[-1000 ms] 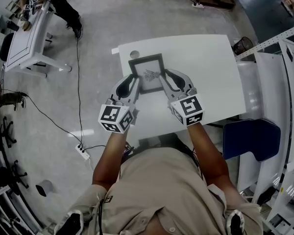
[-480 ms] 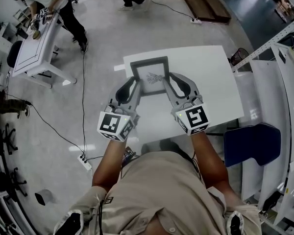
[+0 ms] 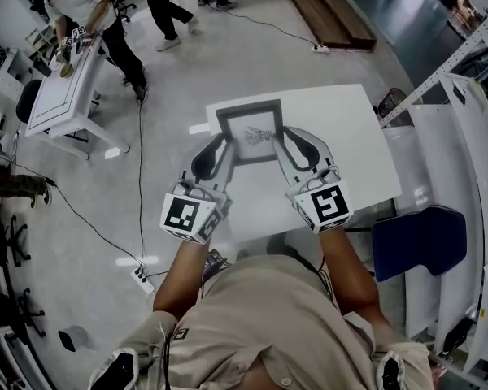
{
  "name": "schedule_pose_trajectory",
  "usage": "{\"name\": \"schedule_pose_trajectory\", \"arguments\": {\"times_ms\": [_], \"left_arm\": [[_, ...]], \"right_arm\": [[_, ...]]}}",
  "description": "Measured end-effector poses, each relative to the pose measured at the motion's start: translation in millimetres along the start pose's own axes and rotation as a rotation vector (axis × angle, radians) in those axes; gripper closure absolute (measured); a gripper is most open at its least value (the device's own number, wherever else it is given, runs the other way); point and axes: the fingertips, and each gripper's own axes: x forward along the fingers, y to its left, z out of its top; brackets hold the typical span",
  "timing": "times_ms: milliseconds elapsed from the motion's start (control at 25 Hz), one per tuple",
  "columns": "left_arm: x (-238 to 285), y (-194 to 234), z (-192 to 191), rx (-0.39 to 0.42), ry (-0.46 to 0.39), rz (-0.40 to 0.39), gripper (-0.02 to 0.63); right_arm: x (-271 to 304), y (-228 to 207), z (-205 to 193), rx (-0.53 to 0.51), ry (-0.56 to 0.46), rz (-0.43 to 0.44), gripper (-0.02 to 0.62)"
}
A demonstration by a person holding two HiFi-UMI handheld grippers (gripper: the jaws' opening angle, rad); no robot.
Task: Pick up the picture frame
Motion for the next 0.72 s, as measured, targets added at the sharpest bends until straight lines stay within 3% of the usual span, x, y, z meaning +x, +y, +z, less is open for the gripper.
{"name": "schedule_pose_trajectory", "arguments": {"times_ms": [720], "left_arm": [[-6.6,-11.4,22.8,0.023,-0.033,-0.012,0.518]], "right_arm": [[-12.4,2.6,25.4,-0.010,-0.037,-0.011,0.505]]}}
